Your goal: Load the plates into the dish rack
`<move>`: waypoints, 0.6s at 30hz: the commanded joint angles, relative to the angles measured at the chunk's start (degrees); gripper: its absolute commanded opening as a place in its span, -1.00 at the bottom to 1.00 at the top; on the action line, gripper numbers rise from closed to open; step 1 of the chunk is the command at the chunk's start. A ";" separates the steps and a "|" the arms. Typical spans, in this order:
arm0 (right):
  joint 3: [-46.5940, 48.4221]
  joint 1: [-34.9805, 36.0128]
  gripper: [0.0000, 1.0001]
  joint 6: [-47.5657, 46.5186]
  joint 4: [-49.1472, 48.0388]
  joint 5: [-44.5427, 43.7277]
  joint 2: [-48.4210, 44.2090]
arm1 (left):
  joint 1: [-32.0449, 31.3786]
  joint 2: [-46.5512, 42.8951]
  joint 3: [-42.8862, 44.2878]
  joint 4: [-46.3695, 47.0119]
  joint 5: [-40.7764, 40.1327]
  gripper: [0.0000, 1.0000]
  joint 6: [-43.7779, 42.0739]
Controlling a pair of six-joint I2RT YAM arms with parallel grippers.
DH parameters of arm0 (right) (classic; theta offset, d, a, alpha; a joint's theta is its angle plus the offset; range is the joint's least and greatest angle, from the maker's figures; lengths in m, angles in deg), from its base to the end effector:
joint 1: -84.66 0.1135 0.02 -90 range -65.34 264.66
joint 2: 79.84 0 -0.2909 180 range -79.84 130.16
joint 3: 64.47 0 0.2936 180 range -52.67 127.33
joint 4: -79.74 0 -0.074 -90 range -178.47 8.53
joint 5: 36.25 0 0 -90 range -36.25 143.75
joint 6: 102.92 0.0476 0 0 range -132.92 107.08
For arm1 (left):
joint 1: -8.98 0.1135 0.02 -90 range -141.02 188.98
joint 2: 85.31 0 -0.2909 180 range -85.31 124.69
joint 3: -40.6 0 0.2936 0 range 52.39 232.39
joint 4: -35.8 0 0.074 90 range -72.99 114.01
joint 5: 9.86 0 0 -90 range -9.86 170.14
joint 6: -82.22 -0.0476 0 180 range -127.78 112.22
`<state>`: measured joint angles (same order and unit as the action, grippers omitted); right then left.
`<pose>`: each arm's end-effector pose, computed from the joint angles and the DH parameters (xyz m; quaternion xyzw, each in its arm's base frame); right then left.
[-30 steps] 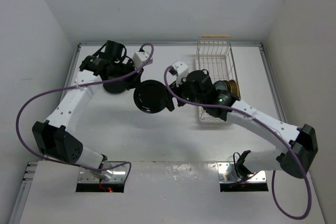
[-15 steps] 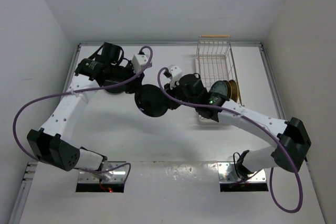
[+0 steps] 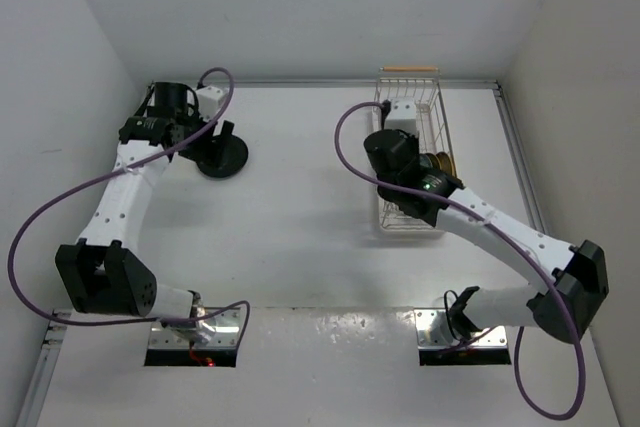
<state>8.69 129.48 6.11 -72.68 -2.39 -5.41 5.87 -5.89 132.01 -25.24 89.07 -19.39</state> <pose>0.2573 0.2000 0.3387 0.0638 0.7939 -0.1065 0.5952 0.3322 -0.0254 0.3690 0.1467 0.9228 -0.0469 0.3532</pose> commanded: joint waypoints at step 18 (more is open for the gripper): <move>-5.99 -13.27 -1.00 16.04 9.61 12.71 -0.34 | 8.39 -4.09 -4.91 3.20 4.51 0.74 2.92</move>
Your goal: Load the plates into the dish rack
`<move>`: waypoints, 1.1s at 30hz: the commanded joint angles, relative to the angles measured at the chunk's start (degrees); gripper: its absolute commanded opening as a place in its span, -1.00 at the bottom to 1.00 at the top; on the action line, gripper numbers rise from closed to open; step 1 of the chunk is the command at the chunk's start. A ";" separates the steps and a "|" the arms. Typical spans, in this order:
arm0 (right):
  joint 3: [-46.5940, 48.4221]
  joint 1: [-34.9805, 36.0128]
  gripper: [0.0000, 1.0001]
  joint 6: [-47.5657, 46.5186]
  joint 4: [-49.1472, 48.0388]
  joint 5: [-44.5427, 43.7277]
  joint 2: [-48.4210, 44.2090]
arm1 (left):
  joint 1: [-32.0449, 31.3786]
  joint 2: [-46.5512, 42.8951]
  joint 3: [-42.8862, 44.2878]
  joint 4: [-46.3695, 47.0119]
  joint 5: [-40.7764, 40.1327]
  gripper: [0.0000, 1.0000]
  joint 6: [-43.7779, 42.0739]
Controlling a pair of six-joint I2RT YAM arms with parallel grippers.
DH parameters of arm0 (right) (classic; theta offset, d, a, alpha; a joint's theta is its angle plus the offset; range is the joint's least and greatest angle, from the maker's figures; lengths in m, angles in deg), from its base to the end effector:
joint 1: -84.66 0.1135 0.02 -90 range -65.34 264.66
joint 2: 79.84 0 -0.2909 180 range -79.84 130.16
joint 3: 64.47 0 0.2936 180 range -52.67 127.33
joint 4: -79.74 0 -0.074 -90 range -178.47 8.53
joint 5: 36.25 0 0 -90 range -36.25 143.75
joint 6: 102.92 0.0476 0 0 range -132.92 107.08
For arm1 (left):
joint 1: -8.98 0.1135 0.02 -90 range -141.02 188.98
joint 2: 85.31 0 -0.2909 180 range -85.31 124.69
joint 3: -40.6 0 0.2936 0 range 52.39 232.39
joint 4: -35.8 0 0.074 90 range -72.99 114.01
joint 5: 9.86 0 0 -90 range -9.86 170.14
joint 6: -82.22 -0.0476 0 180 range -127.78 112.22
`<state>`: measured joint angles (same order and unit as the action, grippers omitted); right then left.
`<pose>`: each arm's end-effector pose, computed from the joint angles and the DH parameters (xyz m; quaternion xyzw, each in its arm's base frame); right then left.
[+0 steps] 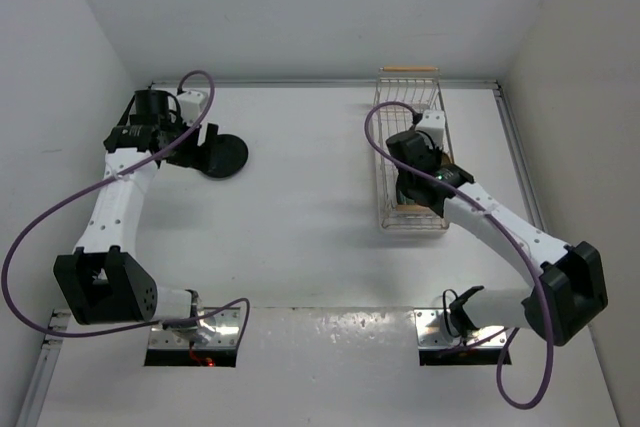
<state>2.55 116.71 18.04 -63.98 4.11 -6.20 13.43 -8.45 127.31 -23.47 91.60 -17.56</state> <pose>0.2790 0.1319 0.2874 0.1598 0.8336 -0.1386 0.5103 0.3214 0.0155 0.3554 0.0780 0.9306 -0.0502 0.3540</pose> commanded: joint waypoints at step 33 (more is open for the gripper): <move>14.11 -0.50 0.65 -11.70 10.23 9.30 5.37 | 1.88 3.47 0.93 1.43 3.57 0.74 -0.58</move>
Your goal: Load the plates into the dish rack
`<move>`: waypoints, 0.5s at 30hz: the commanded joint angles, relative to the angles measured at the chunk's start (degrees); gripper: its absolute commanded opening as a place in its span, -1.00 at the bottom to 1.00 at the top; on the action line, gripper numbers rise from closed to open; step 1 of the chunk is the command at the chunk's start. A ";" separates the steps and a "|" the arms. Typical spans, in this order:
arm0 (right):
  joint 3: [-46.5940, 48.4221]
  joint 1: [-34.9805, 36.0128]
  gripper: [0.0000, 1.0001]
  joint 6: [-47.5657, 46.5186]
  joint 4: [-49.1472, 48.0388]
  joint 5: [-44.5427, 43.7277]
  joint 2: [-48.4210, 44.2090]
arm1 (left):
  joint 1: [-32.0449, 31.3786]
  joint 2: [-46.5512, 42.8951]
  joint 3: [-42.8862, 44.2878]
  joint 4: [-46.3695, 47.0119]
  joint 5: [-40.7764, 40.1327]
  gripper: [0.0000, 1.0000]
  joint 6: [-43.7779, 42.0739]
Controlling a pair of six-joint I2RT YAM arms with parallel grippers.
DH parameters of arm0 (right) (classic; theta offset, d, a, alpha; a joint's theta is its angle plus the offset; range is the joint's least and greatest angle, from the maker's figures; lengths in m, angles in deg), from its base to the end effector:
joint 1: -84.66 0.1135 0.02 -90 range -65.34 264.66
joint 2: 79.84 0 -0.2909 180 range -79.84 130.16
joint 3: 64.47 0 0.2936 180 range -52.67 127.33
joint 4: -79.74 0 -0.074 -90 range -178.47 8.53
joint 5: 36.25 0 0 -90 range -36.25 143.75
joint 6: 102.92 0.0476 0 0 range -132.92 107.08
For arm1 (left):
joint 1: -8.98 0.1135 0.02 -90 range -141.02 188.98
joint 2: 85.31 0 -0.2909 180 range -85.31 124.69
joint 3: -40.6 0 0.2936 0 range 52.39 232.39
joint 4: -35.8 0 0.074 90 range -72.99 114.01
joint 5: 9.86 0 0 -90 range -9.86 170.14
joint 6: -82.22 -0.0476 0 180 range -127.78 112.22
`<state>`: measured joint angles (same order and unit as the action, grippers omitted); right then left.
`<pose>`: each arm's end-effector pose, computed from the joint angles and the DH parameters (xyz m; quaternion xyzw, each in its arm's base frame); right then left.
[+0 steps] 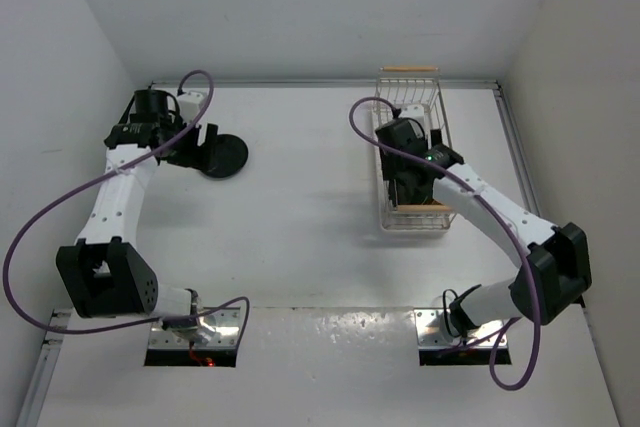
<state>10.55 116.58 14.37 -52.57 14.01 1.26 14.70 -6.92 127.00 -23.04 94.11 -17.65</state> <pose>0.2982 0.1499 0.2806 0.0695 0.8974 -0.1364 0.4138 0.3276 0.0213 0.3462 0.0746 0.9331 -0.0684 0.3452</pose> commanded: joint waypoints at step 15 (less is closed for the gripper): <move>4.72 2.97 0.68 -12.61 -7.95 5.91 -12.37 | 4.13 33.04 14.85 11.09 -6.14 0.74 3.01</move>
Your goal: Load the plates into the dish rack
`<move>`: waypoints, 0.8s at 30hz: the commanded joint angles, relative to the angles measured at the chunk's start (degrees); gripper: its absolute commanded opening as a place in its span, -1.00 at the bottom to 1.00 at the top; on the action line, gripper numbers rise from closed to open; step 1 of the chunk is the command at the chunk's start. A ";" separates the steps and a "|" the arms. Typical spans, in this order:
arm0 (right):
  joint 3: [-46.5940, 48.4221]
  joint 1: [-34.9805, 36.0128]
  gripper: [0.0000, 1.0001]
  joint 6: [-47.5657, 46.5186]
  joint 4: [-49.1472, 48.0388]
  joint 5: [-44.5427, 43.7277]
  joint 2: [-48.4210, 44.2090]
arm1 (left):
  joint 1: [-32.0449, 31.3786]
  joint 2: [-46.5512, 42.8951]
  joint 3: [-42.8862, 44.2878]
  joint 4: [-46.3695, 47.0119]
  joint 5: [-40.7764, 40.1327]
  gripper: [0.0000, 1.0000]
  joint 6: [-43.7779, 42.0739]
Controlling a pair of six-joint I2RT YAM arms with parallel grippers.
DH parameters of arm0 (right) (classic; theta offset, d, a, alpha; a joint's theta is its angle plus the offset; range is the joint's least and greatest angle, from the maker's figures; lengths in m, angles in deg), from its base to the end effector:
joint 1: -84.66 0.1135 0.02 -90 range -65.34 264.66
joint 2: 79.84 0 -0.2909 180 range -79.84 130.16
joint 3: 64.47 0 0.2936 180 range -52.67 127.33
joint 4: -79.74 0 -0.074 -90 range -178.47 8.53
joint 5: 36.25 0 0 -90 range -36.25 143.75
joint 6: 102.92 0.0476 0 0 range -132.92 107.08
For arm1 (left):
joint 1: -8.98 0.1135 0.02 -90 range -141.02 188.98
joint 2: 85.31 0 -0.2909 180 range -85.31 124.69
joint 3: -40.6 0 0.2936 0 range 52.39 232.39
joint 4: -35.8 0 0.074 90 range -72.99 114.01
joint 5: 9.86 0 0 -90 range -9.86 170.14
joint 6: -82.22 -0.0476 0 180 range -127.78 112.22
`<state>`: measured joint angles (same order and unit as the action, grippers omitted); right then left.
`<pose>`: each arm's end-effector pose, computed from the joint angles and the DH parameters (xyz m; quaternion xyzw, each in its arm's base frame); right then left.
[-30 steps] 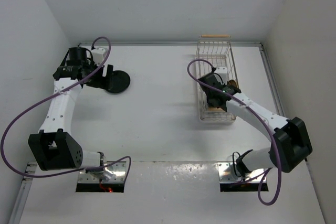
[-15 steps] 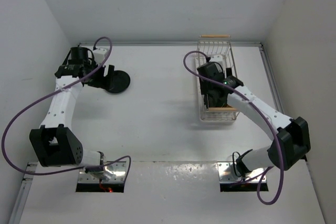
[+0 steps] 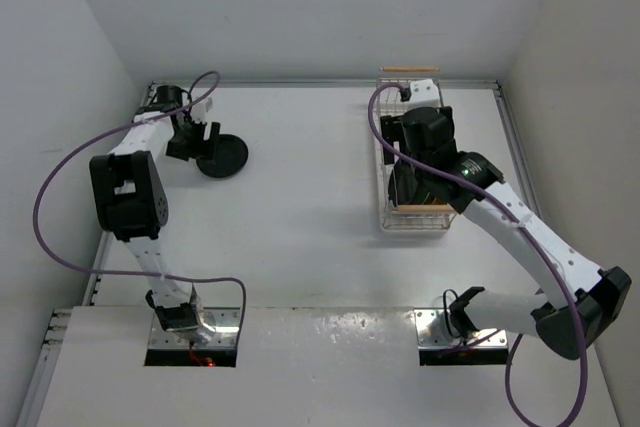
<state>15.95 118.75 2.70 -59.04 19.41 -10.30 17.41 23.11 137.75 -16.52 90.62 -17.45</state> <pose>0.2672 0.1484 0.3842 0.0119 0.8417 -0.0326 0.5389 0.4500 0.0579 0.2239 0.0314 0.9692 -0.0520 0.2386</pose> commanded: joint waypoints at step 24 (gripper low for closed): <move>-4.73 5.37 0.68 0.47 -4.37 20.62 -0.55 | -0.95 7.62 9.82 -8.06 28.97 -1.00 -8.95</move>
<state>11.62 122.51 2.57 -59.41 27.80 -12.95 19.64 39.40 148.14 -19.54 113.00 -20.03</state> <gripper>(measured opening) 0.839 0.031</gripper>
